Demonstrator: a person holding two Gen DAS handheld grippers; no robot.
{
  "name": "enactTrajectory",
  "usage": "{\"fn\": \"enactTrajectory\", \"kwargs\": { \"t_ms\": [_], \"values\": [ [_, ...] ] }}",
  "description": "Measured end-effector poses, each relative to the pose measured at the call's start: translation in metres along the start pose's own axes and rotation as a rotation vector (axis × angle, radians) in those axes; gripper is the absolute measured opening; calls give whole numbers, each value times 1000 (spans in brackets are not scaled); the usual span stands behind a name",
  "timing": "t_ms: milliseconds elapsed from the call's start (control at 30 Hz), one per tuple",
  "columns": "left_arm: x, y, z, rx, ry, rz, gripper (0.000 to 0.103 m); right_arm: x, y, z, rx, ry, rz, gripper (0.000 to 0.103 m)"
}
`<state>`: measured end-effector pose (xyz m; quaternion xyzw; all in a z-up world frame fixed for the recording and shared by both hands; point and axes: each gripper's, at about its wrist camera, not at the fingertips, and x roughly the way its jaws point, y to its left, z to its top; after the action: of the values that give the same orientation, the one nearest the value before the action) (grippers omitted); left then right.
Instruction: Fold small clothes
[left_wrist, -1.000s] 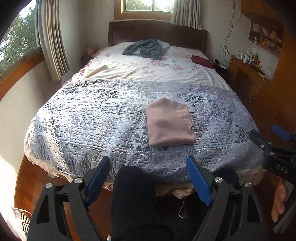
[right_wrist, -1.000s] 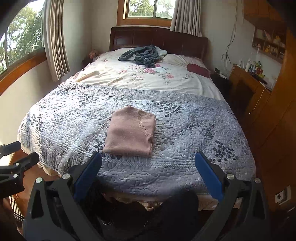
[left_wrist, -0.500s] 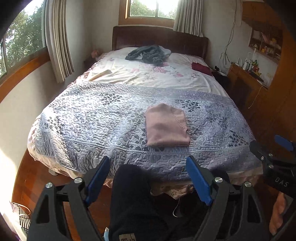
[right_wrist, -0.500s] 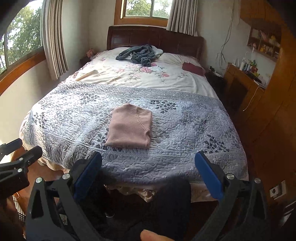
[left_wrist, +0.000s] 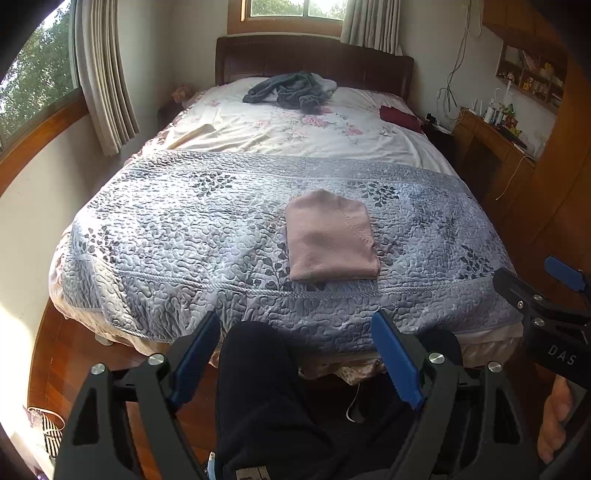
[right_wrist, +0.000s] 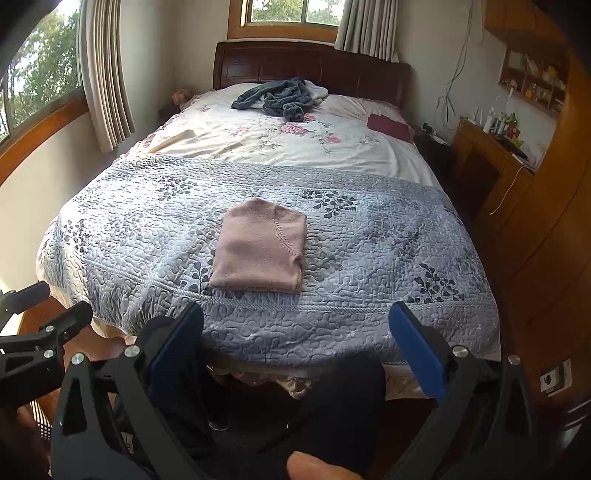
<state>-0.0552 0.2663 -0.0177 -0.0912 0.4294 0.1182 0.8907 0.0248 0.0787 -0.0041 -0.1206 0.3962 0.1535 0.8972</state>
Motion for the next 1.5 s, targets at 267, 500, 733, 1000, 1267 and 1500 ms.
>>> {"fn": "enactTrajectory", "kwargs": {
  "t_ms": [267,500,733,1000,1267,1500],
  "values": [
    [4,3,4,-1,-2,0,84,4,1,5,3,-2,3,100],
    [8,4,6,1,-5,1,84,7,3,6,1,3,5,100],
    [10,5,8,3,-6,-1,84,11,3,8,5,6,9,100],
    [10,5,10,6,-5,-2,84,13,5,8,-3,4,5,100],
    [10,5,10,5,-2,-4,84,15,6,5,2,7,14,100],
    [13,8,9,-1,0,-11,84,14,9,4,-7,-6,6,100]
  ]
}}
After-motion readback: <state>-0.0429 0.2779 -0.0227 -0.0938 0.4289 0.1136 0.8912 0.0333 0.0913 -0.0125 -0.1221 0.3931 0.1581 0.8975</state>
